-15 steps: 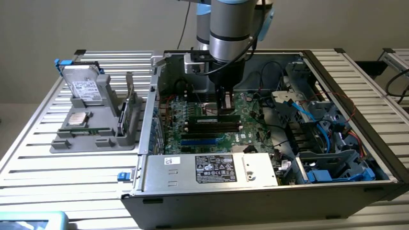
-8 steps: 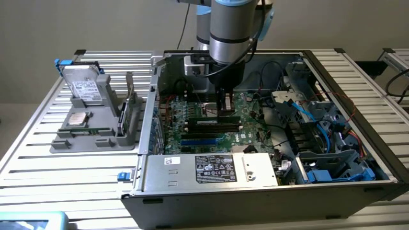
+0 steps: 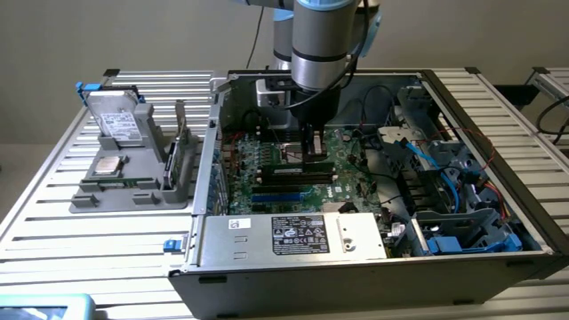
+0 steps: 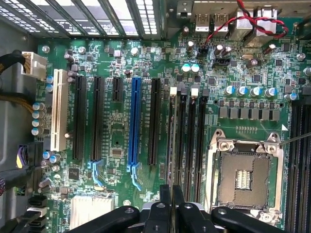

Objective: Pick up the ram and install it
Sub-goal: 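Insert the ram into the slot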

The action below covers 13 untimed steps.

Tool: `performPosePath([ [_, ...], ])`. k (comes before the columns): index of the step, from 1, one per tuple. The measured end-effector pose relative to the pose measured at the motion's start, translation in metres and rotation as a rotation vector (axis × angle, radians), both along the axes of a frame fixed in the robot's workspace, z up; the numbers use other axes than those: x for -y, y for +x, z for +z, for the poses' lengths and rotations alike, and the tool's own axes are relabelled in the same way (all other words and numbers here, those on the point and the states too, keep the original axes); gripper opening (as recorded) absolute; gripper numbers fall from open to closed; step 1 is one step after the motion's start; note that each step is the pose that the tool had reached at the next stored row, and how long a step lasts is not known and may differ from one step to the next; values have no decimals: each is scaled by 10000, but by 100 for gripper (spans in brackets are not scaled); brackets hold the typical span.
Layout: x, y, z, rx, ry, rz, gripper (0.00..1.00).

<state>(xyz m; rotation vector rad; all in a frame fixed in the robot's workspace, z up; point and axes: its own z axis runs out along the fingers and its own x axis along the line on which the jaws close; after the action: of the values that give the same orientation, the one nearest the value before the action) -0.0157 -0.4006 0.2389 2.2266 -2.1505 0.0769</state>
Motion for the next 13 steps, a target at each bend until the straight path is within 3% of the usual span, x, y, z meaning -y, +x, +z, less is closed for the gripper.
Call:
performPosePath([
  [13,-23,0,-28,-7,1,21,13],
])
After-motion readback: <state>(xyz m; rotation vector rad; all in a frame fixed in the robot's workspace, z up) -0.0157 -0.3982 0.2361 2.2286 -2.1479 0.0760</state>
